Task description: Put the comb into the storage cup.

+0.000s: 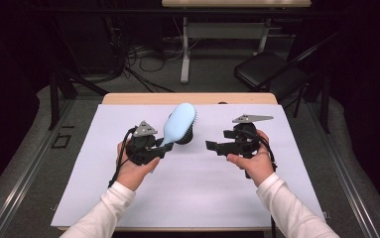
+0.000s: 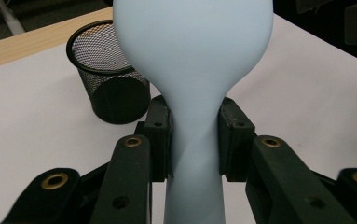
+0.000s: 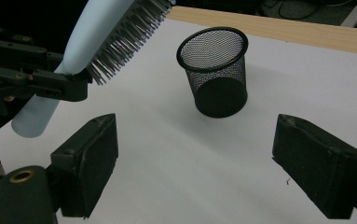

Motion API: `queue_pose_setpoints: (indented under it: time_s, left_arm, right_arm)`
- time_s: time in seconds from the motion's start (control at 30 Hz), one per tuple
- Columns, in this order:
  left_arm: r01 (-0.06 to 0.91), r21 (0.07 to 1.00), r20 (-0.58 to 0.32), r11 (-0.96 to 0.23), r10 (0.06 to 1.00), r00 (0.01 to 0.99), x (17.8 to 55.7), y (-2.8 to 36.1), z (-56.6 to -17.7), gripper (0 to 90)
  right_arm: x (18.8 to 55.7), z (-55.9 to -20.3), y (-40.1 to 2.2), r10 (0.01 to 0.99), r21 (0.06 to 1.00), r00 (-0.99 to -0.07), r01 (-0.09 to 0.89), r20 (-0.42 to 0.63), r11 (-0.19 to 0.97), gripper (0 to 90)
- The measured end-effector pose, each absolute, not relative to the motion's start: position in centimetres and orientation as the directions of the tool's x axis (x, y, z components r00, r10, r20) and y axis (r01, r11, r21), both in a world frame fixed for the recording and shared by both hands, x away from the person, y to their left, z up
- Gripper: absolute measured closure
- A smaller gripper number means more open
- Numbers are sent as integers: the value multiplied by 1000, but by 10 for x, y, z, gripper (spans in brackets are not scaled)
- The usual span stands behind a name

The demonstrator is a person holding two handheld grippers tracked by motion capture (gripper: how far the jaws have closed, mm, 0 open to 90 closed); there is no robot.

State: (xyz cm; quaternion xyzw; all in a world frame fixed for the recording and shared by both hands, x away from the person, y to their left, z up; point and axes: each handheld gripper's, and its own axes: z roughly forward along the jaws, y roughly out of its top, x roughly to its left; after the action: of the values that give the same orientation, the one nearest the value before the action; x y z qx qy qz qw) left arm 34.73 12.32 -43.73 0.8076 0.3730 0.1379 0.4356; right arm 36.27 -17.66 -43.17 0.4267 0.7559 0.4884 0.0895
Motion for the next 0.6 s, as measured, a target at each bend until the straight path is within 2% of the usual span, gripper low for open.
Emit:
queue_pose_setpoints:
  time_s: [0.6]
  left_arm:
    - [445,824,-82,-352,702,708,340,115,-444,694]
  right_arm:
    - [370,-430,-172,713,789,-604,603,356,117,141]
